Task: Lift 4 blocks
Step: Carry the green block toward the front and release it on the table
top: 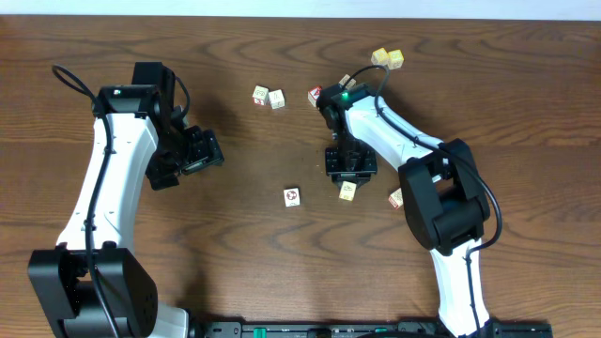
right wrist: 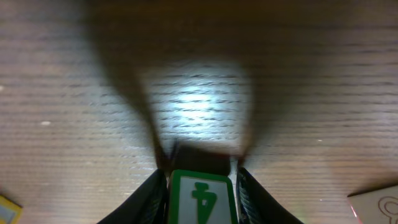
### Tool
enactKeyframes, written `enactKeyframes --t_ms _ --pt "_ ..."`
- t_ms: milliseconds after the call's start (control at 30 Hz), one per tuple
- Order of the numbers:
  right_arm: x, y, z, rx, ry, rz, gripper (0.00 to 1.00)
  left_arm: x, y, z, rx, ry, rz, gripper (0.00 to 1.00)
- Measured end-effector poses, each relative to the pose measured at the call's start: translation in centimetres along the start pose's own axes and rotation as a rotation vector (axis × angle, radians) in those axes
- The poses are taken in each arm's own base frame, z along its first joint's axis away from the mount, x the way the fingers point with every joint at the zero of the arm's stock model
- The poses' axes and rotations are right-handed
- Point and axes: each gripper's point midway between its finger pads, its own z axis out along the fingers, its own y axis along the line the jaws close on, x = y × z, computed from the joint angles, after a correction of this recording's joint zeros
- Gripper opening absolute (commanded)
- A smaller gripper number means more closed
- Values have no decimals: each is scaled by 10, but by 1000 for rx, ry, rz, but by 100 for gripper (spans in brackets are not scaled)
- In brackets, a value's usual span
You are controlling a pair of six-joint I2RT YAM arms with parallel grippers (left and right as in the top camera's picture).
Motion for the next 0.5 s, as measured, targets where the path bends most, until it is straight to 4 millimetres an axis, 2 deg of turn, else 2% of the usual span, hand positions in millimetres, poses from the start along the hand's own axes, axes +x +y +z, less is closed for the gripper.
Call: enactKeyframes --t_ms 167,500 --pt "-4 -7 -1 -10 3 37 33 0 0 0 0 0 0 88" --pt "-4 4 -1 -73 13 10 36 0 0 0 0 0 0 88"
